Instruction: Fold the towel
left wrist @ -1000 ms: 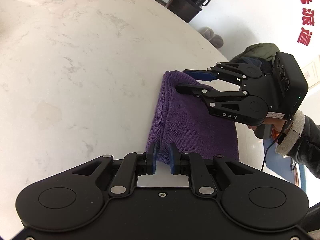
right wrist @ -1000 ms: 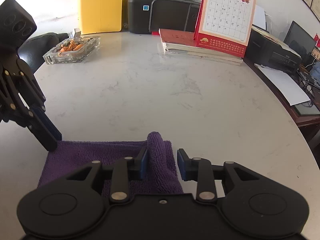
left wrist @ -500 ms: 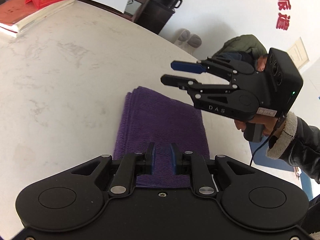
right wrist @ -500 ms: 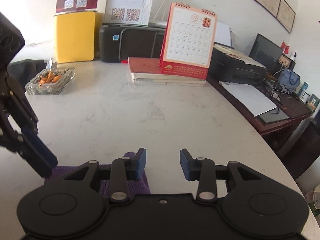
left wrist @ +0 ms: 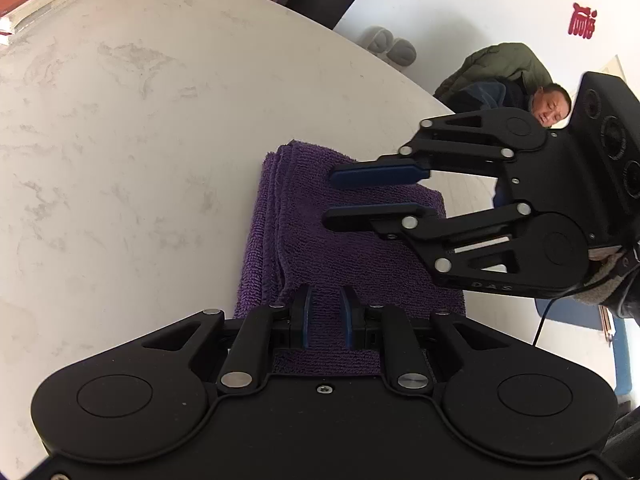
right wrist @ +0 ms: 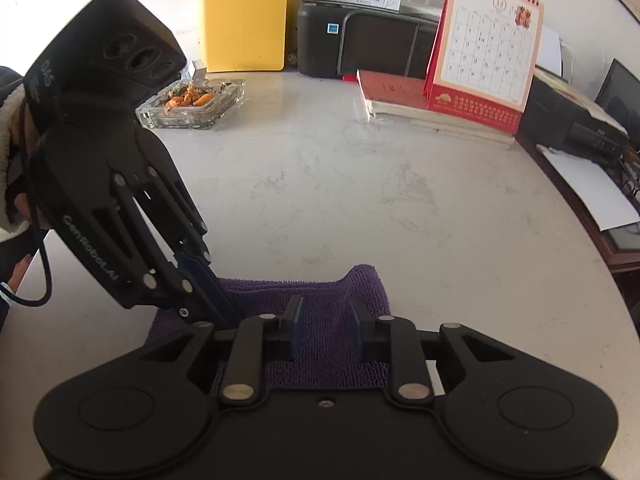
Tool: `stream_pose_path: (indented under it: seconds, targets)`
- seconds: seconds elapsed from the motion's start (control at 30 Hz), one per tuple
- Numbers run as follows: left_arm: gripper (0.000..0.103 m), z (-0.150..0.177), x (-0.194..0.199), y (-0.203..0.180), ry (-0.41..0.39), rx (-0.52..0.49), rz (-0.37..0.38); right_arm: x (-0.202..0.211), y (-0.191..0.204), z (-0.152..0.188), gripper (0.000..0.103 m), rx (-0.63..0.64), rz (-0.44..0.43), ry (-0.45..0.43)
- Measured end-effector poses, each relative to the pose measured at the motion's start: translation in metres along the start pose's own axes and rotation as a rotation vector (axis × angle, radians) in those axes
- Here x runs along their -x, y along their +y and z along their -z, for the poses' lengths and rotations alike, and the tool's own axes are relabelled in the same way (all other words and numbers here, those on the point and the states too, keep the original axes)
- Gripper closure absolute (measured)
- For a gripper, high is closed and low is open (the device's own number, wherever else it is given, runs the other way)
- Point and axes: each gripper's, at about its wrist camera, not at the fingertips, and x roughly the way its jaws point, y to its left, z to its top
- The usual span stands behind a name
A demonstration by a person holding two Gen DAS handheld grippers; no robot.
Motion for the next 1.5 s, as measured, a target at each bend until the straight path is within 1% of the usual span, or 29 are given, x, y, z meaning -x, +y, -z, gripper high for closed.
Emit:
stream_pose_path:
  seconds: [0.07,0.17,0.27,0.37,0.43,0.53,0.57,0.7,0.8,0.9,1.03,1.07,1.13,1.23,1.27,1.33,1.4,1.43,1.5]
  targets:
    - [0.088,0.000,0.002,0.001,0.002,0.002,0.005,-0.011,0.000,0.001,0.090,-0.035,0.001,0.014]
    - [0.088,-0.004,-0.002,0.002,0.002,0.008,0.011,-0.016,-0.016,0.005,0.092,-0.129,-0.023,0.001]
    - [0.088,-0.004,-0.001,0.004,0.000,0.025,0.021,-0.020,-0.023,0.007,0.092,-0.199,-0.041,-0.011]
    - [0.088,-0.006,0.000,0.002,0.005,0.032,0.017,0.005,-0.030,0.008,0.092,-0.329,-0.026,-0.079]
    - [0.088,-0.012,0.005,-0.005,0.001,-0.002,-0.004,0.022,-0.035,0.009,0.091,-0.418,-0.016,-0.127]
    - [0.085,-0.026,0.010,-0.011,-0.027,-0.037,0.003,0.023,-0.023,0.014,0.091,-0.431,0.045,-0.120]
    - [0.084,-0.031,0.010,-0.012,-0.031,-0.054,0.019,0.023,-0.018,0.016,0.090,-0.433,0.066,-0.116]
    - [0.084,-0.065,-0.007,-0.017,-0.041,-0.125,0.028,0.022,0.000,0.022,0.090,-0.441,0.149,-0.100]
    - [0.084,-0.081,-0.026,-0.018,-0.015,-0.169,0.021,0.021,0.014,0.027,0.090,-0.447,0.212,-0.089]
    - [0.084,-0.088,-0.041,-0.015,0.025,-0.196,-0.003,0.020,0.028,0.032,0.090,-0.452,0.275,-0.077]
    - [0.084,-0.086,-0.045,-0.007,0.038,-0.186,-0.011,0.019,0.046,0.039,0.090,-0.459,0.358,-0.061]
    - [0.085,-0.087,-0.045,-0.005,0.058,-0.186,-0.012,0.015,0.043,0.041,0.091,-0.470,0.366,-0.057]
    - [0.086,-0.086,-0.045,-0.001,0.061,-0.174,-0.002,0.012,0.039,0.047,0.091,-0.486,0.370,-0.052]
    - [0.089,-0.085,-0.044,0.004,0.063,-0.158,0.014,0.027,0.027,0.055,0.092,-0.496,0.336,-0.067]
    - [0.090,-0.086,-0.044,0.005,0.065,-0.151,0.020,0.032,0.022,0.057,0.096,-0.499,0.324,-0.073]
    - [0.093,-0.087,-0.045,0.008,0.079,-0.140,0.042,0.042,0.013,0.062,0.097,-0.505,0.300,-0.083]
    - [0.093,-0.088,-0.045,0.009,0.089,-0.146,0.056,0.052,0.004,0.067,0.097,-0.512,0.276,-0.094]
    - [0.093,-0.088,-0.045,0.008,0.092,-0.161,0.052,0.057,0.000,0.069,0.093,-0.515,0.264,-0.099]
    - [0.093,-0.090,-0.046,0.005,0.101,-0.184,0.046,0.067,-0.009,0.074,0.074,-0.521,0.240,-0.110]
